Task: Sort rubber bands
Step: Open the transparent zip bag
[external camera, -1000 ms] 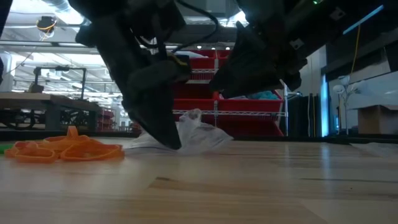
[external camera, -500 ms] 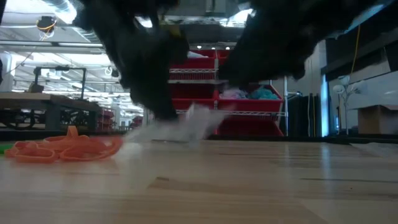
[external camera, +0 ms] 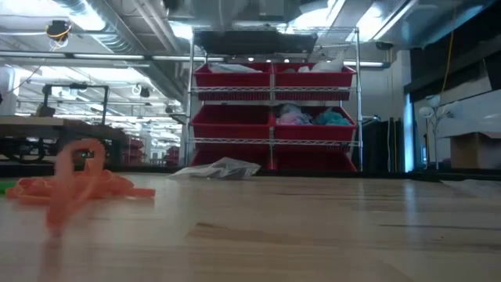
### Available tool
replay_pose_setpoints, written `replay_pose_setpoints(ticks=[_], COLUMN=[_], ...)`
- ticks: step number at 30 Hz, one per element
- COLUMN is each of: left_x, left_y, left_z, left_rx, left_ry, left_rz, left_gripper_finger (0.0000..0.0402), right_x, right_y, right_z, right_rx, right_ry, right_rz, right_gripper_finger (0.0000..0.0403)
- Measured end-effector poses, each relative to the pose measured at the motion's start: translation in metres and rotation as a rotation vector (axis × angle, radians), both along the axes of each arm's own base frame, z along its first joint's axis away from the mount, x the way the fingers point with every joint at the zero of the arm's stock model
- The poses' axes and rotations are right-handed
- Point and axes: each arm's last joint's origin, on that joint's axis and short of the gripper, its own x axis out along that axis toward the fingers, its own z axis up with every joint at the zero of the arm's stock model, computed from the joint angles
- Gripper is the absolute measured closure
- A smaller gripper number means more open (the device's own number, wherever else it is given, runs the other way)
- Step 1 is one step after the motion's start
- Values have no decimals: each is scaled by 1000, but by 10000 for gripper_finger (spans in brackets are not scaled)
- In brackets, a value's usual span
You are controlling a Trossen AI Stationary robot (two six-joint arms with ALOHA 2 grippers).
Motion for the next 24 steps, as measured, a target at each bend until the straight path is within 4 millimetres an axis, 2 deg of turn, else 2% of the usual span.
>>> replay_pose_setpoints(ticks=[4,9,15,20,24], left_x=[-10,-11,-10,-10,-10], left_y=[8,14,16,16,16], left_z=[21,29,29,30,35], left_rx=[-78,-140,-192,-226,-272], left_ry=[-116,-164,-165,-169,-221], left_rz=[29,57,77,102,101], left_gripper_finger=[401,401,401,401,401], right_x=[16,32,45,58,62], right_y=[-7,-25,-44,-52,-55], right_z=[13,30,41,49,46], right_rx=[-212,-496,-807,-949,-1008], right_ry=[-130,-242,-224,-195,-141], right_rz=[-3,-1,40,20,16], right_gripper_finger=[233,233,233,233,233])
